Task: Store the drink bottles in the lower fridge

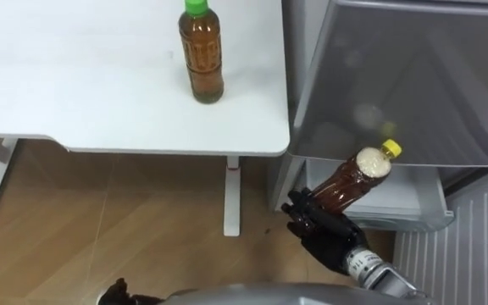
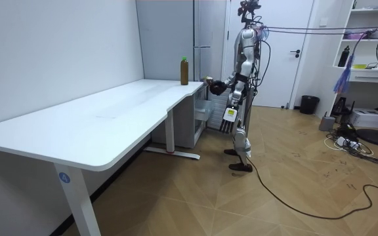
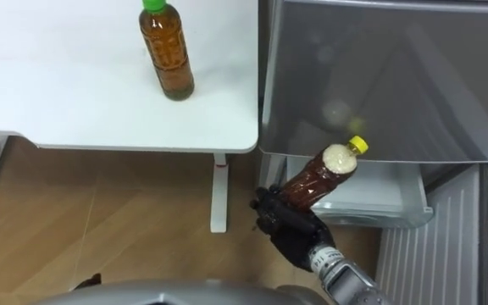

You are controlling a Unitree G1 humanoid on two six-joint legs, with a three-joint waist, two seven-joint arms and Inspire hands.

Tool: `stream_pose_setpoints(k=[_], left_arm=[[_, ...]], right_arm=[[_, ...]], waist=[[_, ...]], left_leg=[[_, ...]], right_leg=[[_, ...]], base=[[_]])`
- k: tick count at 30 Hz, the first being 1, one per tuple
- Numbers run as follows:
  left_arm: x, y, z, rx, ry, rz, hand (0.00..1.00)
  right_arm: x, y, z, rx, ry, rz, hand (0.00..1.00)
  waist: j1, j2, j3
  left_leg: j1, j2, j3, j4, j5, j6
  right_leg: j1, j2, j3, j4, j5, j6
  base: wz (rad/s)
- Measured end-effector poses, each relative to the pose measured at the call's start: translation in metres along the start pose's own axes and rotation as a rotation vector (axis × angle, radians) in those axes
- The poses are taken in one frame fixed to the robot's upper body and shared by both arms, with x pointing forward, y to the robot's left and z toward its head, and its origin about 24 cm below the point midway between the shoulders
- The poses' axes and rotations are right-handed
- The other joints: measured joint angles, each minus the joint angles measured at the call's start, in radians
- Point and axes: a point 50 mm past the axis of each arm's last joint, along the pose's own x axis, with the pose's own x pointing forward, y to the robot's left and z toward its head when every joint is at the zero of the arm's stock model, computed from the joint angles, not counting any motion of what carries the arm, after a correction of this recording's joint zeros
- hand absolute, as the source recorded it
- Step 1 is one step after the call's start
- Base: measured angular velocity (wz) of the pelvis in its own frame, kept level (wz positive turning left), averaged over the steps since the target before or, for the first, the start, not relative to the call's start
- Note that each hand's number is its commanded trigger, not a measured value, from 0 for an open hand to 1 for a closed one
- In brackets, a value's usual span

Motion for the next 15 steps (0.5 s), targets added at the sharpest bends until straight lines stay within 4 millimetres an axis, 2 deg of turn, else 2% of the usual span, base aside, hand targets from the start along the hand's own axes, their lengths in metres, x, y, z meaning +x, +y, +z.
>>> stream_pose_setpoints(k=[5, 15], left_arm=[[0.000, -0.002, -0.003, 0.018, 0.019, -0.006, 0.00], [-0.004, -0.002, -0.026, 0.099, 0.101, -0.017, 0.00]], right_arm=[[0.000, -0.002, 0.002, 0.152, -0.048, -0.043, 1.00], [-0.002, -0.008, 0.005, 0.295, -0.099, -0.088, 1.00]], waist=[[0.003, 0.003, -0.0005], [0.002, 0.017, 0.0075]], left_leg=[[0.001, 0.000, 0.005, 0.000, 0.000, 0.000], [0.004, 0.001, 0.007, -0.001, 0.000, 0.000]], right_leg=[[0.000, 0.000, -0.003, -0.002, 0.000, 0.000], [0.003, 0.000, -0.003, -0.001, 0.000, 0.000]], base=[[-0.02], [0.00]])
